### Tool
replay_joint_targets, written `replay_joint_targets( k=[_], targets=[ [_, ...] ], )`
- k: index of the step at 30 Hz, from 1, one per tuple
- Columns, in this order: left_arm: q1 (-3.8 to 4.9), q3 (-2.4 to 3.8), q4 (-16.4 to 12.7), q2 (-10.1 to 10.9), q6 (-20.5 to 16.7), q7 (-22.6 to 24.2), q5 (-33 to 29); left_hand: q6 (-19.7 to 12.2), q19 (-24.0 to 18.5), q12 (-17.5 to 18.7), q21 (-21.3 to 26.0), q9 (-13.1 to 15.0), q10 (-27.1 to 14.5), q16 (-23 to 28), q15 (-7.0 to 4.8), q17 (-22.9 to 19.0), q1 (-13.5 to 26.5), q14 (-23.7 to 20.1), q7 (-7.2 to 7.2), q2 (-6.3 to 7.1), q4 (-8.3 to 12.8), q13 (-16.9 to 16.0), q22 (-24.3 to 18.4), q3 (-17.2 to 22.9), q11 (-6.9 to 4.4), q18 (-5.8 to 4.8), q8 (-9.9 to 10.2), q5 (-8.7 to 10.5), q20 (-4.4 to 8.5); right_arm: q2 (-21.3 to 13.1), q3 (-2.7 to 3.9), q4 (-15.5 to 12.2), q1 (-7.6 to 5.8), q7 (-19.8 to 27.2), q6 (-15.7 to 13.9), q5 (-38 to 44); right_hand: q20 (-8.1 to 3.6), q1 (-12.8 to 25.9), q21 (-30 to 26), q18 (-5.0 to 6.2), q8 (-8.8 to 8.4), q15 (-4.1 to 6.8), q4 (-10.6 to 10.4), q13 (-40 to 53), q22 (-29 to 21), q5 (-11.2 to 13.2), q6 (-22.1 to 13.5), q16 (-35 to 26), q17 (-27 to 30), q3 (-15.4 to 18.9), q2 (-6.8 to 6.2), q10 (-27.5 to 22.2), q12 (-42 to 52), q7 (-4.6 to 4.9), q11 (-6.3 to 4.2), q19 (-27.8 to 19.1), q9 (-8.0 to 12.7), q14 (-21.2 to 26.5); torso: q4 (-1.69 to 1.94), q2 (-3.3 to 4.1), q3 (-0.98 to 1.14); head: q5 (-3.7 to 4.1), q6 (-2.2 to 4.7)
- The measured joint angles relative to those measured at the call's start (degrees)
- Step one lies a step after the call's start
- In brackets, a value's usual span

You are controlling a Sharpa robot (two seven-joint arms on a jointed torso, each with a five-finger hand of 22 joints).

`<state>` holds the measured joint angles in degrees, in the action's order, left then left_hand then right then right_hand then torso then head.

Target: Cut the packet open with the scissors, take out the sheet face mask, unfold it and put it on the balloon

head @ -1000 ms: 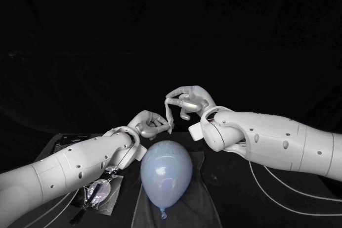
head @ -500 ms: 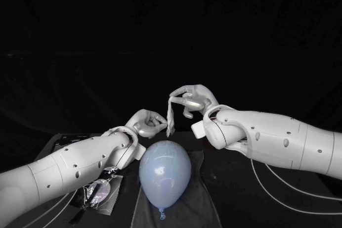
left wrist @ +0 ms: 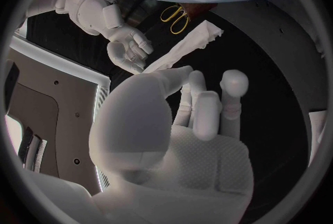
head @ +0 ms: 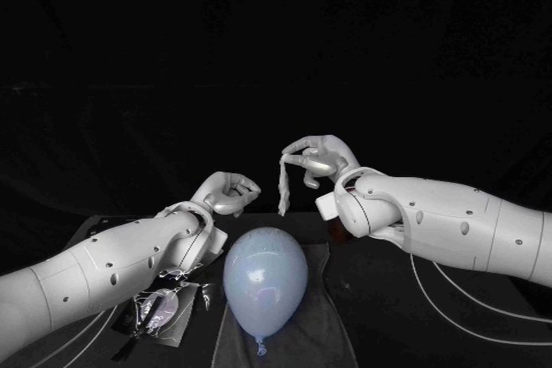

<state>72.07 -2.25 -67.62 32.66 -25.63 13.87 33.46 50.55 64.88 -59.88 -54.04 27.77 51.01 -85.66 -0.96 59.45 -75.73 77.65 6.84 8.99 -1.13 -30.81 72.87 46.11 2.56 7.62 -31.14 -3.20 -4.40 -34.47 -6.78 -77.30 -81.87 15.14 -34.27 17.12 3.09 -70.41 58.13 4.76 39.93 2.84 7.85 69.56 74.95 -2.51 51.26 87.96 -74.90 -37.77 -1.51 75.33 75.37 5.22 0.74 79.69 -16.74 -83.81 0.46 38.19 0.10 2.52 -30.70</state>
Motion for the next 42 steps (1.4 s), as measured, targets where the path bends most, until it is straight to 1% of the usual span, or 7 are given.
replay_joint_targets(
  k=[2, 6, 15, 19, 23, 32, 42],
  targets=[
    [0.02, 0.01, 0.5, 0.0, 0.5, -0.3, -0.4, -4.5, -6.5, 8.0, 9.4, 0.9, -4.1, 5.2, 1.76, -14.9, 1.3, -8.3, 1.78, -0.32, -0.2, 5.1, -5.0, -2.5, 2.04, 1.7, 3.2, 0.12, -1.64, -0.2, 0.0, -0.1, 0.01, 0.0, 0.0, 0.0, 0.0, 0.0, 0.0, 0.0, 0.0, 0.0, 0.0, 0.0, 0.0, 0.0, 0.0, 0.0, 0.0, 0.0, 0.0, 0.0, 0.0, 0.0, 0.0, 0.0, 0.0, 0.0, 0.03, 0.0, 0.0, 0.04, 0.02],
    [0.03, 0.01, 1.9, -0.4, 2.8, -1.5, -1.1, -7.6, -8.8, 15.8, 14.8, -1.9, -5.3, 11.3, 3.6, -28.9, 3.2, -16.5, 3.48, 1.97, -1.2, 10.7, -8.8, -7.5, 3.93, 2.18, 6.8, 0.1, -3.39, -0.5, 0.0, -0.6, 0.02, 0.1, -0.1, 0.1, 0.0, 0.0, 0.0, 0.0, -0.01, 0.0, 0.0, 0.0, 0.0, 0.0, 0.0, -0.1, 0.0, 0.0, 0.0, 0.0, 0.0, 0.0, 0.0, 0.0, 0.0, 0.0, 0.03, 0.0, -0.04, -0.01, 0.07],
    [0.03, -0.13, 5.7, -2.5, 11.1, -5.6, -1.4, -8.7, -8.0, 25.1, 20.4, -5.4, -4.8, 14.3, 4.93, -33.1, 3.5, -18.9, 4.2, 2.95, -4.2, 17.9, -14.0, -16.0, 5.54, 2.17, 8.6, 0.1, -4.87, -0.4, 0.03, -1.2, 0.02, 0.3, -0.2, 0.2, 0.0, 0.0, 0.0, 0.0, -0.08, 0.0, 0.1, -0.1, 0.0, 0.0, 0.0, -0.2, 0.0, 0.1, 0.0, 0.0, 0.0, 0.0, 0.0, 0.0, 0.0, 0.0, -0.02, 0.05, -0.08, -0.41, 0.05],
    [0.03, -0.18, 6.9, -3.0, 15.5, -8.0, -2.1, -5.7, -4.8, 27.3, 20.0, -6.4, 0.6, 11.5, 4.4, -29.7, 6.2, -13.5, 4.41, 2.07, -9.6, 19.8, -14.5, -20.9, 5.07, 2.16, 8.7, 0.1, -4.37, -0.2, 0.06, -1.4, 0.02, 0.4, -0.3, 0.3, 0.0, 0.0, 0.0, 0.0, -0.14, 0.0, 0.1, -0.2, 0.0, 0.0, 0.0, -0.2, 0.0, 0.1, -0.01, 0.0, 0.0, -0.01, 0.0, 0.0, 0.0, 0.0, -0.06, 0.07, -0.08, -0.63, -0.04],
    [0.02, -0.2, 7.9, -3.3, 19.8, -10.6, -4.3, -3.5, -2.1, 29.3, 17.8, -7.1, 4.6, 8.7, 3.65, -23.6, 9.8, -8.2, 4.1, -1.21, -15.5, 20.8, -13.7, -24.2, 4.23, 2.12, 8.6, 0.1, -3.49, 0.0, 0.1, -1.6, 0.01, 0.5, -0.3, 0.3, 0.0, 0.0, 0.0, 0.0, -0.15, 0.0, 0.1, -0.2, 0.0, 0.0, 0.0, -0.2, 0.0, 0.1, -0.01, 0.0, 0.0, -0.02, 0.0, 0.0, 0.0, 0.0, -0.07, 0.07, -0.07, -0.71, -0.04],
    [0.02, -0.27, 9.1, -4.1, 25.3, -14.3, -11.8, -1.3, -0.5, 28.8, 14.0, -8.0, 11.1, 6.0, 2.15, -16.3, 17.6, -4.7, 2.35, -9.13, -15.8, 19.5, -11.2, -28.7, 2.38, 2.08, 8.2, 0.1, -2.28, 0.3, 0.14, -1.9, 0.0, 0.8, -0.3, 0.3, 0.0, 0.0, 0.0, 0.0, 0.03, 0.0, 0.1, -0.1, 0.0, 0.0, -0.1, 0.0, 0.0, 0.1, -0.01, 0.0, 0.0, -0.1, 0.0, 0.0, 0.0, 0.0, -0.05, 0.03, -0.08, -1.05, -0.01],
    [0.02, -0.28, 9.4, -4.6, 25.4, -15.5, -20.1, -2.0, 1.4, 10.0, 6.1, -9.0, 8.6, 0.2, 1.61, -1.7, 16.9, -0.8, 1.64, -14.72, -15.8, 6.2, -5.3, -34.4, 1.51, 2.04, 8.2, 0.34, -1.64, 0.5, 0.16, -2.4, 0.01, 0.8, -0.3, 0.4, 0.0, 0.0, 0.0, 0.0, 0.03, 0.0, -0.1, -0.1, 0.0, 0.0, -0.1, 0.0, 0.0, -0.1, -0.02, 0.0, 0.0, -0.11, 0.0, 0.0, 0.0, 0.0, -0.05, 0.03, -0.07, -1.22, 0.1]
  ],
)
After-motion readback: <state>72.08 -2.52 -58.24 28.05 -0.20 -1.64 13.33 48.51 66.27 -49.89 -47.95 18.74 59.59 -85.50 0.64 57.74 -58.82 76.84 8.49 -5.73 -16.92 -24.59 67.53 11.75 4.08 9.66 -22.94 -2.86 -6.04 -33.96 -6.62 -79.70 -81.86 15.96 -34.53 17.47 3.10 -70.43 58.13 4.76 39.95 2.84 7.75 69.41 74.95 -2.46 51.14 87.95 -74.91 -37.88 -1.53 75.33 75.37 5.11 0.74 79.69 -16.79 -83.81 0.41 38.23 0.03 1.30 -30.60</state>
